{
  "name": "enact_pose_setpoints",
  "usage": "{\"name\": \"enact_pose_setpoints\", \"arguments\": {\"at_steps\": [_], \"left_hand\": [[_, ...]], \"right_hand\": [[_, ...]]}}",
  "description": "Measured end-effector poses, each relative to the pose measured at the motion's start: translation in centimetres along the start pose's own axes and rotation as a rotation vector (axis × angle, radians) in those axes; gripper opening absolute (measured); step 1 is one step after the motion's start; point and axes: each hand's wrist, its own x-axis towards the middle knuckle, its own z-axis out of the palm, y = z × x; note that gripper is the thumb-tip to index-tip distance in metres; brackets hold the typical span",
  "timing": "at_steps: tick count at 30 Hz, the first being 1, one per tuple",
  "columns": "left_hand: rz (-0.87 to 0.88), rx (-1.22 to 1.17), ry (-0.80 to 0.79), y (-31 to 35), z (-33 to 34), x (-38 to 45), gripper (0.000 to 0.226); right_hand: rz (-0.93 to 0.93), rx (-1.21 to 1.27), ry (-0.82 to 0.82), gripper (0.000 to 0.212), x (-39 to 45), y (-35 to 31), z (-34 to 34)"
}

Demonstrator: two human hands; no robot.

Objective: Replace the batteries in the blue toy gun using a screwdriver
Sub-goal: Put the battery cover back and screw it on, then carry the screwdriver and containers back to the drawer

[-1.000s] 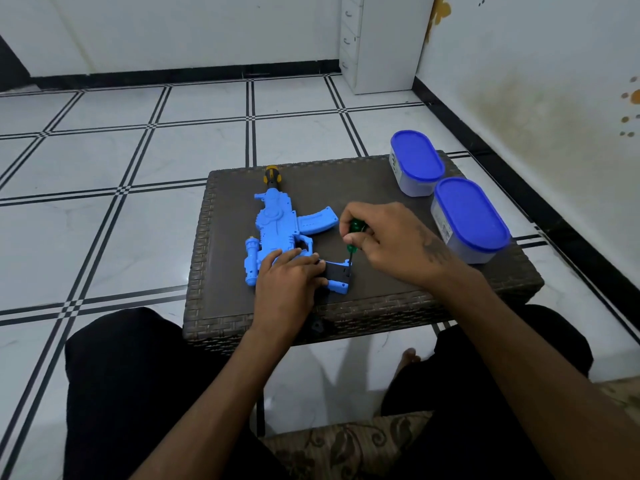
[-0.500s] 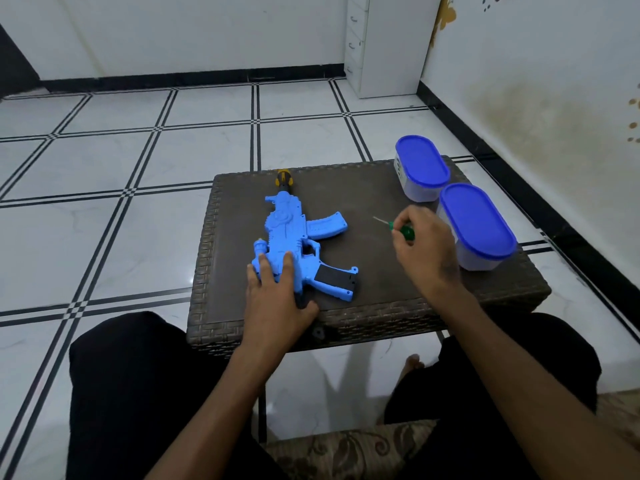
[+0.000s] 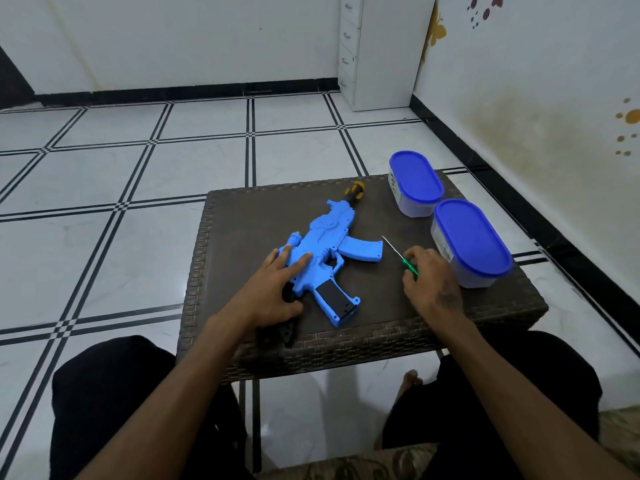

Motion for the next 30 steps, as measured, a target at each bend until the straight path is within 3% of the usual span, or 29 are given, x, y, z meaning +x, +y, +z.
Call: {"name": "enact_pose_setpoints", "arguments": {"at_steps": [15, 19, 22, 25, 30], "left_hand": [[0.116, 0.078, -0.099, -2.1, -2.6, 2.3, 0.092], [0.108, 0.091, 0.03, -1.3, -2.3, 1.8, 0.086], [0.114, -0.003, 0.254, 1.4, -1.9, 1.8, 0.06], [0.003, -0.311, 0.36, 5.8, -0.8, 3.1, 0.024], [-0.328, -1.07, 0.096, 12.8, -0.2, 5.8, 0.028]], "right_hand": [[0.058, 0.008, 0.009, 0.027, 0.7, -0.1, -0.6], [0.105, 0.145, 0.05, 0.019, 1.0, -0.1, -1.0], [0.145, 0.307, 0.118, 0.021, 1.2, -0.7, -1.6], [0.165, 0.493, 0.16, 0.022, 1.5, -1.4, -2.2], [0.186, 0.694, 0.144, 0.027, 1.0, -2.3, -2.5]]}}
